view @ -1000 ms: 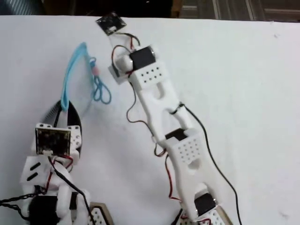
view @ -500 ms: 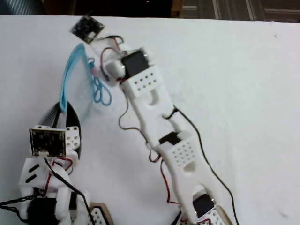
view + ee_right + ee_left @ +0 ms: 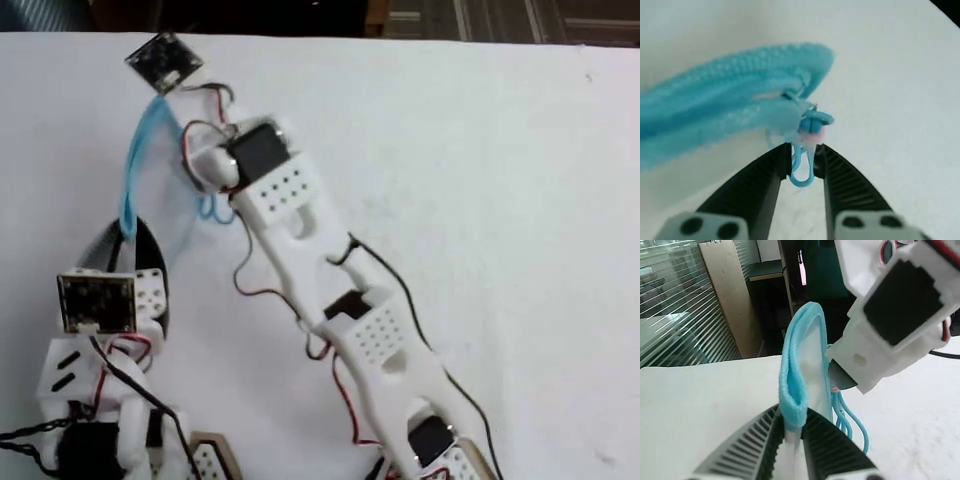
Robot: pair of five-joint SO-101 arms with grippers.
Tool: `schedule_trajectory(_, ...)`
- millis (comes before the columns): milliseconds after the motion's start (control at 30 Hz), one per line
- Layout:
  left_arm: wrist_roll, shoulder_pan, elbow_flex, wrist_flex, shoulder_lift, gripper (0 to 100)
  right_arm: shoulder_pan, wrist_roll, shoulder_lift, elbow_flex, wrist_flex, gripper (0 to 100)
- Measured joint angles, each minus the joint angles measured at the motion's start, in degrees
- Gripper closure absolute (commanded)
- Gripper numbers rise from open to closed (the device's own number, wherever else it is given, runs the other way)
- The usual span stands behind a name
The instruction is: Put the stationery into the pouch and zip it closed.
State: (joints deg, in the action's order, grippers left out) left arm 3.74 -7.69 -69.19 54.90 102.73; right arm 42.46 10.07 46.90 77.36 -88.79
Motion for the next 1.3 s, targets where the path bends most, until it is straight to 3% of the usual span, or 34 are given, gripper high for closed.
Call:
schedule_trajectory(500,0.0,-0.2,0.0,0.0,0.0,98,-0.4,3.3,10.5,-0.1,18.5,91.9)
schedule_trajectory(767,0.0,-0.2,0.0,0.0,-0.1,98,-2.3,-9.5,10.5,-0.1,28.3,91.8)
schedule_trajectory(1300,0.0,-0.2,0.5,0.0,-1.5,98,-2.3,-10.7,10.5,3.6,34.8,91.7)
